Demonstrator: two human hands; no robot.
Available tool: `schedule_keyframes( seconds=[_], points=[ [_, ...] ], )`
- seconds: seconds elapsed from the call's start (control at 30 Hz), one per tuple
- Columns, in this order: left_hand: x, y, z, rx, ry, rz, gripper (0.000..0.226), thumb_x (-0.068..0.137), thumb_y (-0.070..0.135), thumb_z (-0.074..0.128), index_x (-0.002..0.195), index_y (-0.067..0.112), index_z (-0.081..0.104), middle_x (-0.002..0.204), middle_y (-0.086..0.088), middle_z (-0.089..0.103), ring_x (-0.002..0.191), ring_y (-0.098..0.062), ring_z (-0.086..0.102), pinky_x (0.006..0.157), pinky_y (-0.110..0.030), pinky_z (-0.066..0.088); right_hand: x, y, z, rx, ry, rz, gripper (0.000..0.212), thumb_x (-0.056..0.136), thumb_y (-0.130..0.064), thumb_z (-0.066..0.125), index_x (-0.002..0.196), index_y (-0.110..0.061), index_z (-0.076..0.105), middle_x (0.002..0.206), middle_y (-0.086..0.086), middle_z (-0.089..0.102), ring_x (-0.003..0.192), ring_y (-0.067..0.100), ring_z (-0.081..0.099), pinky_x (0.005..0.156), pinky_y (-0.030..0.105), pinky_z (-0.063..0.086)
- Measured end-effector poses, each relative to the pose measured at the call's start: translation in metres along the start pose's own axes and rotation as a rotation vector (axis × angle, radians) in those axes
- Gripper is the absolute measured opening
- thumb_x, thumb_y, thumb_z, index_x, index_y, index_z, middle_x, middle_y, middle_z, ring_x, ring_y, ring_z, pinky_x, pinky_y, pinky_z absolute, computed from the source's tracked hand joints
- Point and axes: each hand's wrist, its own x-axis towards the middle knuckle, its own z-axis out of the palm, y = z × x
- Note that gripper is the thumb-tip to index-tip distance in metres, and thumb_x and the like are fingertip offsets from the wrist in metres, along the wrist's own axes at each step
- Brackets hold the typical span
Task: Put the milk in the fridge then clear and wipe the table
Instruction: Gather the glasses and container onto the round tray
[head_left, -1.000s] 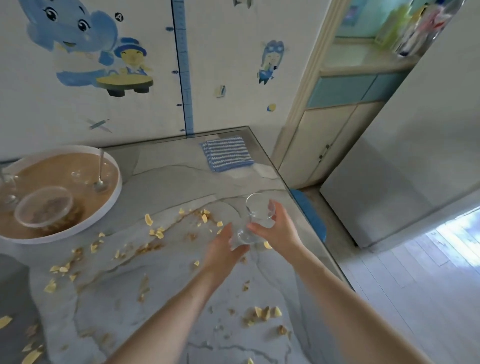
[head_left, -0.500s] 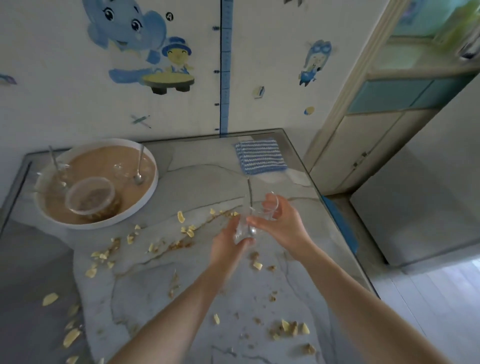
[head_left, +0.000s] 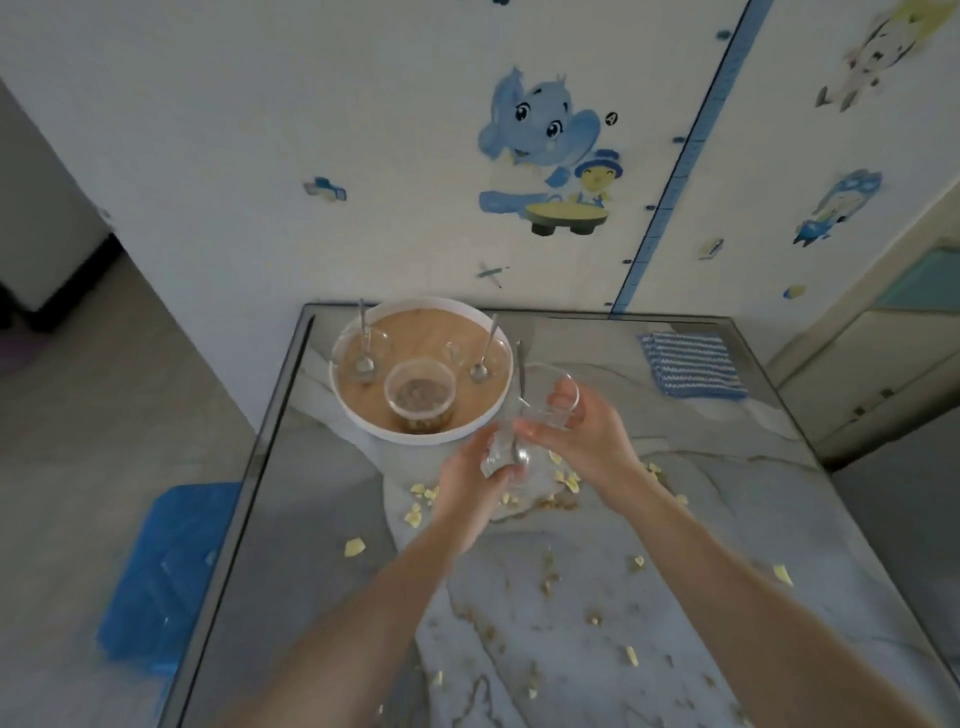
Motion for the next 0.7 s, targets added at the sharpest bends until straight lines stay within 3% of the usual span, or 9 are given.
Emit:
schedule_keyframes(
  seconds=[0.07, 0.17, 0.3, 0.47, 0.57, 0.7],
  points=[
    [0.0, -0.004, -0.03, -0.013, 0.014, 0.024, 0.05, 0.079, 0.015, 0.068, 0.126, 0.023, 0.051, 0.117, 0.003, 0.06, 0.113, -0.013, 0.052, 0.083, -0.019, 0.035, 0.0, -0.019, 0.026, 0.02, -0.024, -0.05, 0.029, 0.067, -0.027, 0.079, 0.082, -0.033, 0.055, 0.083, -0.013, 0.057, 0.08, 0.007, 0.055, 0.074, 0.029, 0.047],
    [-0.002, -0.012, -0.069, -0.037, 0.027, 0.05, 0.049, 0.08, 0.015, 0.067, 0.126, 0.025, 0.05, 0.121, 0.006, 0.059, 0.106, -0.007, 0.05, 0.084, -0.021, 0.034, 0.003, -0.04, 0.06, 0.053, -0.051, -0.069, 0.037, 0.067, -0.025, 0.079, 0.098, -0.028, 0.058, 0.089, -0.016, 0.06, 0.086, 0.005, 0.058, 0.069, 0.017, 0.044],
    [0.003, -0.026, -0.105, 0.001, 0.071, 0.055, 0.043, 0.081, 0.018, 0.066, 0.121, 0.025, 0.053, 0.116, 0.006, 0.063, 0.106, -0.009, 0.055, 0.079, -0.019, 0.037, 0.009, -0.057, 0.094, 0.057, -0.085, -0.062, 0.053, 0.067, -0.028, 0.079, 0.113, -0.019, 0.053, 0.096, -0.013, 0.056, 0.096, 0.011, 0.056, 0.075, 0.021, 0.044],
    [0.014, -0.04, -0.13, 0.045, 0.118, 0.061, 0.044, 0.083, 0.021, 0.065, 0.124, 0.025, 0.05, 0.119, 0.005, 0.062, 0.111, -0.012, 0.054, 0.082, -0.02, 0.036, 0.023, -0.067, 0.123, 0.061, -0.127, -0.094, 0.053, 0.066, -0.028, 0.079, 0.11, -0.026, 0.05, 0.098, -0.014, 0.053, 0.102, 0.011, 0.054, 0.09, 0.032, 0.048],
    [0.02, -0.046, -0.136, 0.058, 0.137, 0.059, 0.042, 0.084, 0.02, 0.064, 0.123, 0.023, 0.051, 0.119, 0.004, 0.062, 0.111, -0.013, 0.054, 0.083, -0.021, 0.036, 0.033, -0.067, 0.133, 0.056, -0.141, -0.115, 0.041, 0.067, -0.024, 0.079, 0.095, -0.026, 0.049, 0.088, -0.016, 0.051, 0.09, 0.006, 0.053, 0.085, 0.03, 0.048],
    [0.031, -0.052, -0.138, 0.04, 0.161, 0.053, 0.043, 0.083, 0.021, 0.065, 0.124, 0.024, 0.05, 0.121, 0.004, 0.061, 0.113, -0.014, 0.054, 0.085, -0.021, 0.036, 0.047, -0.067, 0.14, -0.001, -0.139, -0.115, 0.044, 0.068, -0.029, 0.078, 0.1, -0.019, 0.05, 0.09, -0.014, 0.052, 0.089, 0.006, 0.053, 0.078, 0.024, 0.045]
  ],
)
